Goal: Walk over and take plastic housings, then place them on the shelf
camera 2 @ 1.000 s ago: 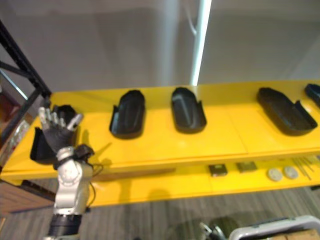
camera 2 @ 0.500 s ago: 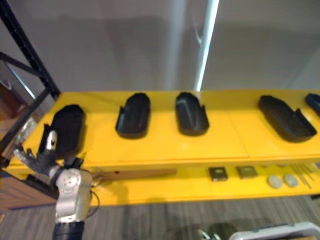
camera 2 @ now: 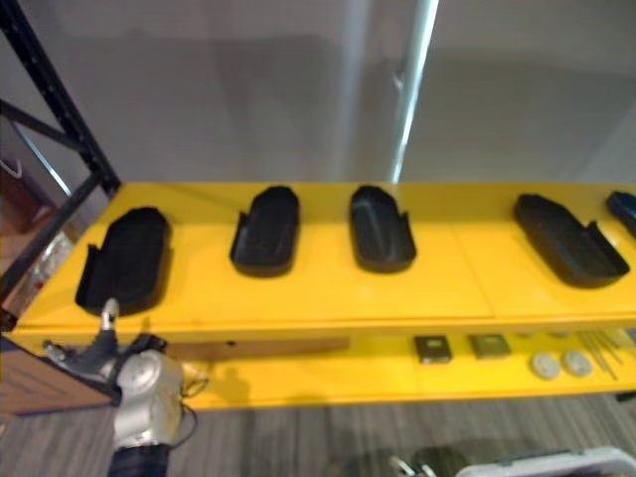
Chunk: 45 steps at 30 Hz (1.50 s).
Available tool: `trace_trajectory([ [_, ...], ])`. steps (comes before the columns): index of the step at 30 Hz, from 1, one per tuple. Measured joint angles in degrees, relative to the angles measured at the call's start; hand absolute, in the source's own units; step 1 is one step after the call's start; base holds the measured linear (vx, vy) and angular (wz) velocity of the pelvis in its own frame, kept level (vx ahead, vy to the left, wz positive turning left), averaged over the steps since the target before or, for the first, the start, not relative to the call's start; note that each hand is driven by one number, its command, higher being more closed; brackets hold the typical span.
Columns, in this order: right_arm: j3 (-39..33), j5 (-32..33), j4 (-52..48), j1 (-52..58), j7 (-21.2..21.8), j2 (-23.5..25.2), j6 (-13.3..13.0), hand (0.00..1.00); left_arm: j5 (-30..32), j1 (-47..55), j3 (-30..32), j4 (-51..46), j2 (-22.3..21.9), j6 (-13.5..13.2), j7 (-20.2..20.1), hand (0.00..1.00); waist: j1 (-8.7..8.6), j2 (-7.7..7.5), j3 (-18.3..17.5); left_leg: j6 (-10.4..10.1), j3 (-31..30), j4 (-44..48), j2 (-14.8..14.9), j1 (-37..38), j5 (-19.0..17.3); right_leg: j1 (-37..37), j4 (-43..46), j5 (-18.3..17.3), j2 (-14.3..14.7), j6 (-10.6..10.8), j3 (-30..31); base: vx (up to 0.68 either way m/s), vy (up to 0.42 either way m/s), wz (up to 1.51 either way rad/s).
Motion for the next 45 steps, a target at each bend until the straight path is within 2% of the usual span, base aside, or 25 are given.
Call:
trace_trajectory([
  [7,-0.01,-0.42,-0.03,0.05,0.02,-0.35,0.68,0.0,0.21,-1.96,1.9,3.52,0.16,0.0,-0.53,0.0,-0.06,0.26,0.11,-0.13,0.85,0.0,0.25,0.62,-0.25,0.06,-0.09,0.01,0.13,-0.01,0.79,-0.03,-0.008,-0.06],
  [17,-0.21,-1.56,-0.48,0.0,0.22,-0.95,1.31,0.0,0.99,-6.33,2.6,4.36,4.44,0.52,-0.97,0.0,-0.23,1.03,0.72,-0.19,1.32,0.0,0.2,0.61,-0.44,-0.05,-0.19,0.06,0.12,0.02,1.5,0.0,-0.001,-0.02],
  [22,-0.38,-2.08,-0.75,-0.15,0.34,-1.03,1.64,0.0,2.66,-6.83,2.7,5.51,4.48,2.6,-1.23,0.0,-0.94,1.13,0.78,-0.37,1.82,0.01,0.37,0.62,-0.57,-0.31,-0.21,0.1,0.24,-0.04,1.84,-0.01,-0.009,-0.04],
  [28,-0.51,-2.29,-1.26,0.08,0.35,-1.18,1.69,0.0,2.55,-7.56,2.65,8.34,5.92,6.26,-3.52,0.0,-1.55,1.37,0.99,-0.5,3.08,0.02,0.76,0.69,-0.81,-0.94,-0.18,0.3,0.56,-0.29,3.1,-0.01,-0.005,-0.1],
  [39,-0.51,-2.65,-1.32,0.82,0.47,-2.56,1.77,0.0,2.4,-11.68,4.3,16.84,9.58,6.11,-4.95,0.0,-1.63,2.71,3.32,-0.77,4.36,0.04,1.03,0.92,-1.06,-1.81,0.32,0.22,1.01,-0.44,4.75,-0.01,-0.001,-0.05],
  [45,-0.49,-2.62,-1.86,1.21,1.4,-3.06,1.92,0.0,-0.29,-15.12,4.69,21.48,14.05,6.1,-4.88,0.0,-2.43,3.38,4.65,-0.77,4.42,0.09,1.04,0.4,-1.06,-2.76,1.09,0.08,1.0,-0.64,4.94,0.0,0.001,-0.01],
])
